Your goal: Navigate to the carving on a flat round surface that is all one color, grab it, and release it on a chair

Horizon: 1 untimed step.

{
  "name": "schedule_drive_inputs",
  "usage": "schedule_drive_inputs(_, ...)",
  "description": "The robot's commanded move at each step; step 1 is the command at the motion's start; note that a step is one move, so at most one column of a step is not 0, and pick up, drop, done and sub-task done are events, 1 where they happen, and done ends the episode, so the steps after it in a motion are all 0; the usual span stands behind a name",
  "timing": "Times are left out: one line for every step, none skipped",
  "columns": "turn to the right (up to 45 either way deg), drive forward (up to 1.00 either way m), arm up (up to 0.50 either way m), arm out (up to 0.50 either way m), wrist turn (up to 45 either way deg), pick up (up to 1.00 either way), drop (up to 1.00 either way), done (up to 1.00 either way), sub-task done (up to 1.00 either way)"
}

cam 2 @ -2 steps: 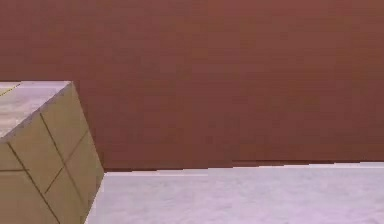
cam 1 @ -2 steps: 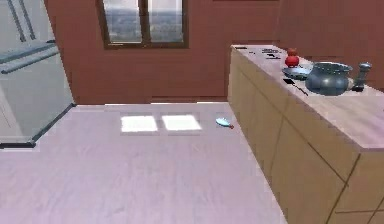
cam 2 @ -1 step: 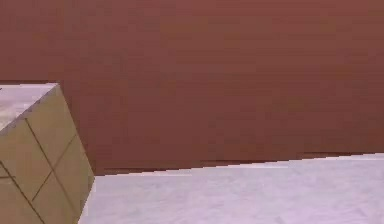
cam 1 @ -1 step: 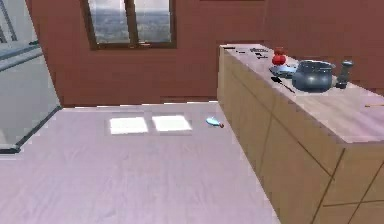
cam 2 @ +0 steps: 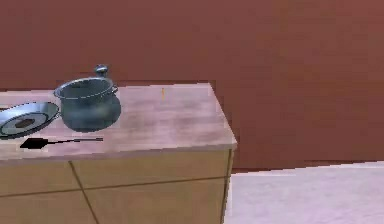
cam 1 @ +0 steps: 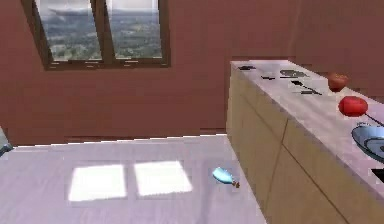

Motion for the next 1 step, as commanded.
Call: schedule_drive_inputs(0.0,1.0,0.0,0.0,0.0,0.0,0.0,0.0,0.0)
